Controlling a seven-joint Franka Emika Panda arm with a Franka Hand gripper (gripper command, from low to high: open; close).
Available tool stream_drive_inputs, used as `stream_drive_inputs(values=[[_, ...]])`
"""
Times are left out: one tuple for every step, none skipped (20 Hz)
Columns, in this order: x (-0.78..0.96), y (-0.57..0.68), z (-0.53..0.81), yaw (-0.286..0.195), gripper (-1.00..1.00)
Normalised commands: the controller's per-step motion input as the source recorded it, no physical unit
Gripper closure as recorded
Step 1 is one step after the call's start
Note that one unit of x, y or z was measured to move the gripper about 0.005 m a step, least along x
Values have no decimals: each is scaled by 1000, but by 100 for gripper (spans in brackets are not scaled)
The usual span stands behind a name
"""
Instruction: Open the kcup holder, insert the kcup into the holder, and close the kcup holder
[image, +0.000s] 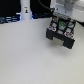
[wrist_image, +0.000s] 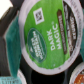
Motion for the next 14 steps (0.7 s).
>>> stream_drive_inputs(values=[[94,58,217,31,-100],[105,51,261,32,-100],[111,48,270,31,-100],[130,17,309,38,-100],[156,-3,338,39,-100],[171,-12,346,31,-100],[173,-53,373,30,-100],[243,-85,431,26,-100],[285,-163,478,29,-100],[246,-189,493,77,-100],[320,-256,513,75,-100],[371,-301,518,64,-100],[394,-348,511,56,-100],[410,-377,497,55,-100]])
